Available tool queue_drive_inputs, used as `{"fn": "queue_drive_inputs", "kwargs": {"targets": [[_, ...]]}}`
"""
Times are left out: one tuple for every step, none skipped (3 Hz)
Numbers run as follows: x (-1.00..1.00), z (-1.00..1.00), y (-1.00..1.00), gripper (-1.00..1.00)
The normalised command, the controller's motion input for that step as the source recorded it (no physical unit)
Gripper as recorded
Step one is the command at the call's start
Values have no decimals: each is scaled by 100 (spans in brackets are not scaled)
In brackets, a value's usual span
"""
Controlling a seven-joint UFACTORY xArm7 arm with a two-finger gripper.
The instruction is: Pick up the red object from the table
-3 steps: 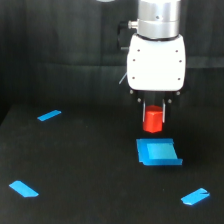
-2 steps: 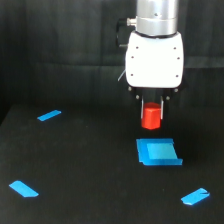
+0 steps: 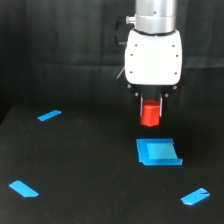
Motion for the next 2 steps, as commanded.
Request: {"fn": "queue_drive_inputs", "kwargs": {"targets": [[-5, -13, 5, -93], [-4, 2, 2, -98]]}}
